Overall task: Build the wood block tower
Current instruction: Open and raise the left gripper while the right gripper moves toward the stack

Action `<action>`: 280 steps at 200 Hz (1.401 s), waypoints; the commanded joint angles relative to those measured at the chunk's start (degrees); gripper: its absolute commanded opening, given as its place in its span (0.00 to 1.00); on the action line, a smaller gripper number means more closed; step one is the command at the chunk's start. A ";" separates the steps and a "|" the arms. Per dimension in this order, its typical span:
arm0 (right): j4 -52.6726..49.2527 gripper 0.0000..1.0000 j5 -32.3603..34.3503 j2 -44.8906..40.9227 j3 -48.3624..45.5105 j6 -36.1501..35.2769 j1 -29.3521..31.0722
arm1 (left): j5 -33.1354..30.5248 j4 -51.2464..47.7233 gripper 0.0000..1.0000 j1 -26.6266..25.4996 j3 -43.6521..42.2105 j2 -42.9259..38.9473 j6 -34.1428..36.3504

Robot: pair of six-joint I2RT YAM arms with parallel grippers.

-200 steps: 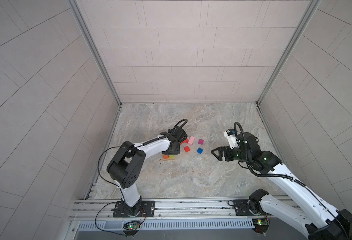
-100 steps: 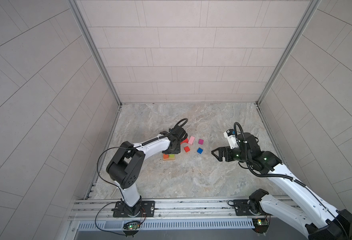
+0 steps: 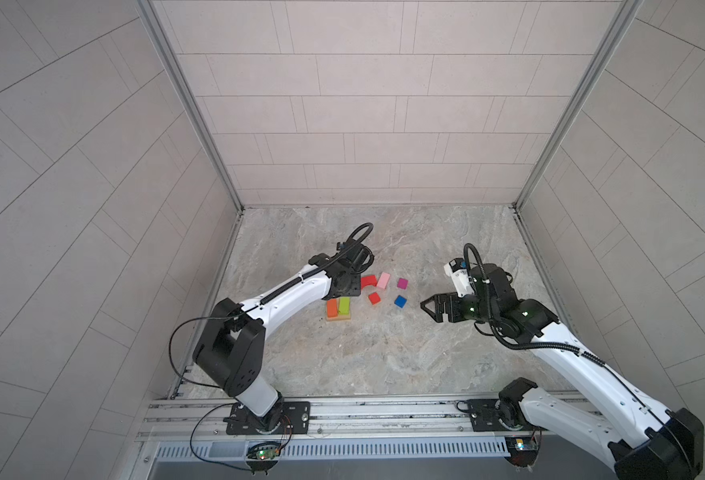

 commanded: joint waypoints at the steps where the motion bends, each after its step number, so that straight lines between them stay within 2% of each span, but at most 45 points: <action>1: 1.30 0.99 -0.89 2.50 1.40 -0.40 1.54 | -1.60 -4.43 0.66 1.62 0.65 -2.54 1.06; 25: 2.86 0.99 -0.12 5.84 2.61 -0.29 3.86 | -1.37 -5.12 0.88 3.86 -1.75 -5.48 1.06; 46: 5.09 0.99 0.77 9.00 3.60 0.18 6.09 | 2.32 -6.50 0.96 7.26 -3.39 -7.27 1.88; 110: 12.52 0.99 1.96 23.47 8.95 3.67 11.31 | 8.06 -12.10 1.00 16.36 -5.86 -8.38 6.88; 149: 14.05 0.99 2.24 31.73 14.09 5.18 12.99 | 16.69 -8.96 1.00 22.35 -10.41 -7.64 7.93; 184: 19.67 0.99 -0.10 37.17 15.93 9.29 14.85 | 20.74 -8.12 1.00 23.85 -10.17 -5.38 7.95; 220: 21.61 0.99 -1.86 41.96 18.40 12.58 18.53 | 20.72 -8.41 1.00 25.27 -10.11 -4.37 9.04; 280: 33.38 0.98 -5.77 47.90 14.89 18.69 19.70 | 23.91 -6.36 0.99 26.10 -11.41 -3.55 8.49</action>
